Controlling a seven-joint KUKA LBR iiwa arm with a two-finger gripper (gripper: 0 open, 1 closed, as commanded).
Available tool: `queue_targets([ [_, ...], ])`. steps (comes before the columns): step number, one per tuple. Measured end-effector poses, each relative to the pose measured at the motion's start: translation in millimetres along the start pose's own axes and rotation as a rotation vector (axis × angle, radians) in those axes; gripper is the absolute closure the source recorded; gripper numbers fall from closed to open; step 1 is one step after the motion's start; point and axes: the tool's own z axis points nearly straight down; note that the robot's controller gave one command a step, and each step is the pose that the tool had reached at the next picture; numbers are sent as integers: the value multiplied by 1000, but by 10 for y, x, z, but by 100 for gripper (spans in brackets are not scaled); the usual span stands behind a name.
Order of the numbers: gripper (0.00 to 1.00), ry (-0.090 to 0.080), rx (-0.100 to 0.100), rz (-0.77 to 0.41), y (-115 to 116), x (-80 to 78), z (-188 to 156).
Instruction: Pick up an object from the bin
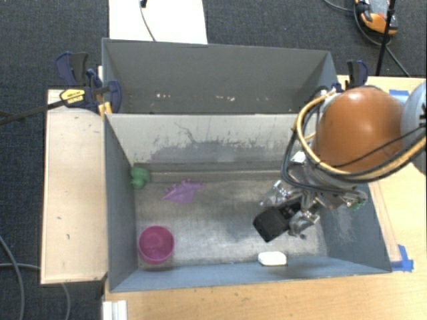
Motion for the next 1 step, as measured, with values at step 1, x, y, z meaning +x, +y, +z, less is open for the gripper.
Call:
queue_targets([
  [1,100,3,-3,-55,29,-21,-358],
])
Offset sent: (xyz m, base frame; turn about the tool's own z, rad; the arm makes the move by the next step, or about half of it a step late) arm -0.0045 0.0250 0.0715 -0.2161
